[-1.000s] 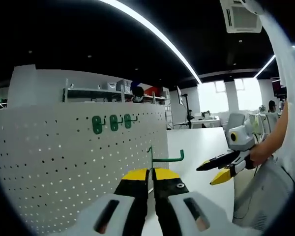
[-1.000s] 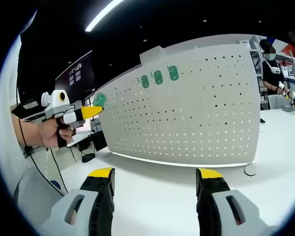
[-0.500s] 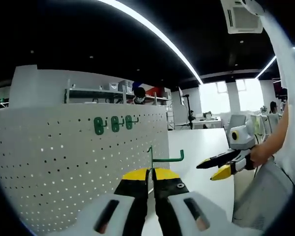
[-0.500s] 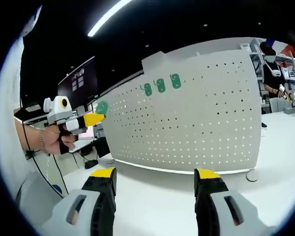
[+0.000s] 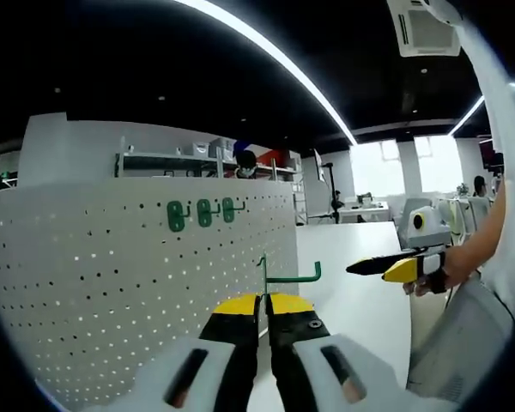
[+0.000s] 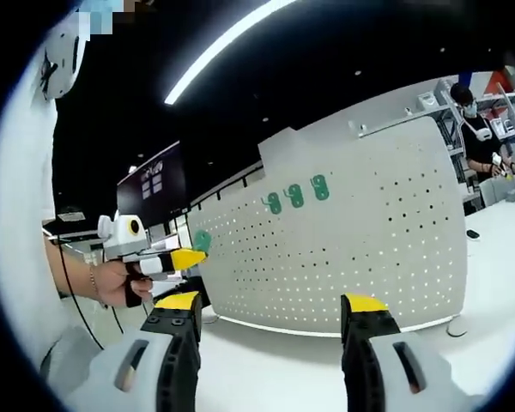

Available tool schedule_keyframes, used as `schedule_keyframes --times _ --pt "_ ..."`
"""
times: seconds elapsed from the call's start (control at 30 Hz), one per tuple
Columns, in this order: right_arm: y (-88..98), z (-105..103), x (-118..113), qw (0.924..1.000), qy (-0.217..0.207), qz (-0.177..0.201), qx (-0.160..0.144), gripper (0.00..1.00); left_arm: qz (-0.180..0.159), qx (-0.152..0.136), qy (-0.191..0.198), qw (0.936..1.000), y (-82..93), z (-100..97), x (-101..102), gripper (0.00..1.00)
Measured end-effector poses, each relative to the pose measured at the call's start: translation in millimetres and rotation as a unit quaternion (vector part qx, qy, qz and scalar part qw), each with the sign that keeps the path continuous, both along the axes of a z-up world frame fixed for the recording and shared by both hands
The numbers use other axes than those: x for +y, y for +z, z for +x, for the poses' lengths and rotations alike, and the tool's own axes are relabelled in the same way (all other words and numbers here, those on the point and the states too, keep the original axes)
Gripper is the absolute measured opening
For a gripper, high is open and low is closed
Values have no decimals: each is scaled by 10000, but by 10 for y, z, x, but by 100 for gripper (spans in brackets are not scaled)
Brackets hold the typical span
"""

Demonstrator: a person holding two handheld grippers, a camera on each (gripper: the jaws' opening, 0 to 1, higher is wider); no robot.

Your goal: Insert the hook assembly into the mounting plate slot until the hook locks in place.

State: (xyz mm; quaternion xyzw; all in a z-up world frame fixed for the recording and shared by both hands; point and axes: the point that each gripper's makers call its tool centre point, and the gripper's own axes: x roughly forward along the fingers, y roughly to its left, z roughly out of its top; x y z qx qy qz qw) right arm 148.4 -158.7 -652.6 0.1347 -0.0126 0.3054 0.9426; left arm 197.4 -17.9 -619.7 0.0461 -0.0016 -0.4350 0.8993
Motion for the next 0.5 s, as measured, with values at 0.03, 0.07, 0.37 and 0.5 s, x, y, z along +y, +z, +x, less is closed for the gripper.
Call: schedule_keyframes --times 0.03,0.07,0.37,0.5 --pt "24 -8 22 10000 49 20 -7 63 -5 4 -3 10000 1 -3 -1 3" --pt "80 -52 103 9994 292 208 -7 63 -35 20 -15 10000 3 -7 -6 3" --pt "124 -96 258 9942 687 808 201 59 30 13 -24 10000 -21 -32 -18 3" --pt "134 -90 300 9935 754 822 218 59 24 -2 2 10000 -10 -24 -9 3"
